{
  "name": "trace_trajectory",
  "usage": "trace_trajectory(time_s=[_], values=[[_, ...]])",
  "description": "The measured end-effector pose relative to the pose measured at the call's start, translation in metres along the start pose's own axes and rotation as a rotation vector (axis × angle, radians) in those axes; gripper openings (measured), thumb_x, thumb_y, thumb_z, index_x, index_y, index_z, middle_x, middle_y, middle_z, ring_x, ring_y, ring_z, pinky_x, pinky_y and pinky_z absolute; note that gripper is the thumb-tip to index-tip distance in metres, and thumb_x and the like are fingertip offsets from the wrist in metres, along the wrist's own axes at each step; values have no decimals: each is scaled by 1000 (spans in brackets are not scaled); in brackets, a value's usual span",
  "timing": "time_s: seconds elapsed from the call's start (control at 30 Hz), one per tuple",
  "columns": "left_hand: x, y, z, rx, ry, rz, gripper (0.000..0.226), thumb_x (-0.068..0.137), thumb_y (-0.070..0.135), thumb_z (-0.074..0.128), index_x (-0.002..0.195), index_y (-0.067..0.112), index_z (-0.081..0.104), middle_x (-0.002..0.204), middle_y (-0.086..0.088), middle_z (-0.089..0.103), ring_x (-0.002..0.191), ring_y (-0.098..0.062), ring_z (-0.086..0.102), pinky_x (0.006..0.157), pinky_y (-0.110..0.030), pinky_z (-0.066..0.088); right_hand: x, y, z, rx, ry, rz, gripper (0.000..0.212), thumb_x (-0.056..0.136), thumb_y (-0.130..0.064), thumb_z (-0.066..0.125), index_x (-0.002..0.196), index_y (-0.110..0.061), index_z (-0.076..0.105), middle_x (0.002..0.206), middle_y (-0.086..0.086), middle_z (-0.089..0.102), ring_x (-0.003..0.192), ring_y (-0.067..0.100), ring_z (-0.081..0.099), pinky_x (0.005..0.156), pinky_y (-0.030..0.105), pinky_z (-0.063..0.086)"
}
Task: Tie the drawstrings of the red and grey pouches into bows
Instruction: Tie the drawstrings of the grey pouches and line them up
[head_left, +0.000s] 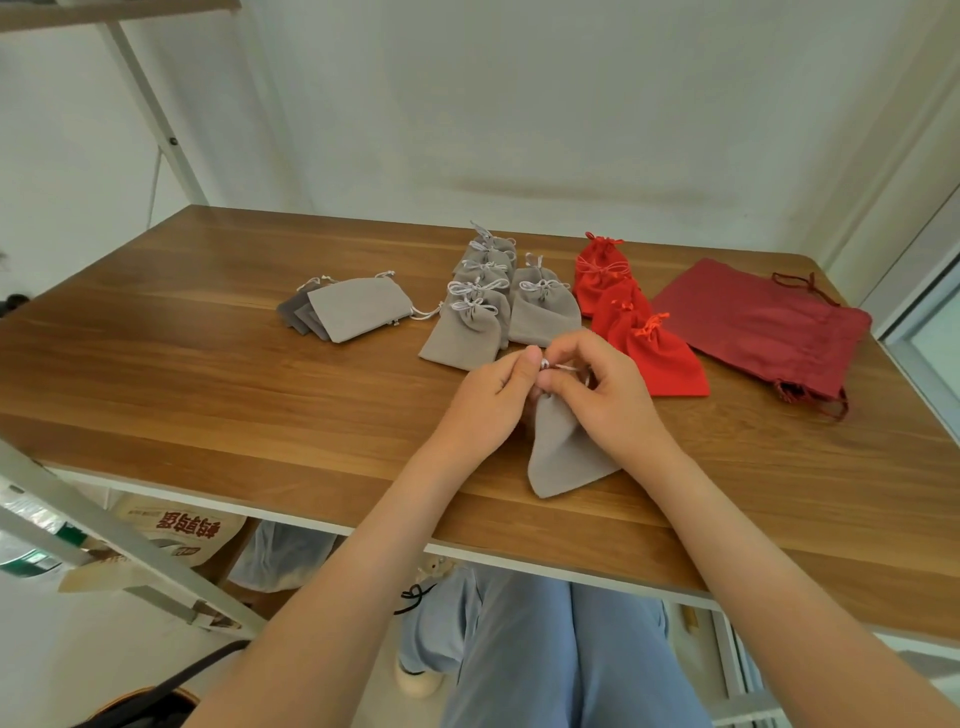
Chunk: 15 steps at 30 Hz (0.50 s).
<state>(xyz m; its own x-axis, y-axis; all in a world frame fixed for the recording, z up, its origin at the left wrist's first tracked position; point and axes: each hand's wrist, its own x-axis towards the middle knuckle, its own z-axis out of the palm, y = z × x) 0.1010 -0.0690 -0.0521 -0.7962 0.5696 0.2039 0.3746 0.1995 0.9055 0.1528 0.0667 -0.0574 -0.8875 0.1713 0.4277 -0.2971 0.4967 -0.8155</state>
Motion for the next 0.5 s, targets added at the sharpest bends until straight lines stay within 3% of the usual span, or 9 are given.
trace_trajectory(time_s=[0.1, 0.2, 0.4, 0.5], values=[[0, 1, -1, 9, -61, -22, 46, 100, 41, 31, 59, 30, 47, 50, 13, 47, 54, -3, 42, 60, -26, 33, 0, -1, 1, -8, -15, 7, 32, 85, -2, 63, 97, -30, 59, 86, -11, 66, 85, 3, 62, 78, 17, 46], [2, 0, -1, 52, -83, -32, 45, 101, 41, 29, 67, 25, 54, 59, 12, 47, 55, 0, 40, 57, -22, 30, 1, -2, 1, -31, 10, -5, 24, 85, -1, 62, 84, -25, 63, 76, -18, 63, 75, -3, 58, 70, 10, 41], [2, 4, -6, 63, 68, 16, 24, 102, 27, 39, 79, 24, 44, 68, 11, 46, 58, 8, 45, 57, -11, 34, 6, -10, 2, -15, 45, 43, 22, 87, -12, 65, 72, -26, 58, 69, -12, 57, 67, -1, 50, 65, 18, 36], [5, 7, -9, -17, 96, 15, 25, 100, 21, 43, 76, 24, 48, 66, 11, 46, 58, 3, 42, 57, -14, 34, 12, -14, 3, 9, 79, 57, 13, 87, -15, 65, 76, -18, 60, 73, -4, 60, 66, 2, 50, 65, 22, 38]])
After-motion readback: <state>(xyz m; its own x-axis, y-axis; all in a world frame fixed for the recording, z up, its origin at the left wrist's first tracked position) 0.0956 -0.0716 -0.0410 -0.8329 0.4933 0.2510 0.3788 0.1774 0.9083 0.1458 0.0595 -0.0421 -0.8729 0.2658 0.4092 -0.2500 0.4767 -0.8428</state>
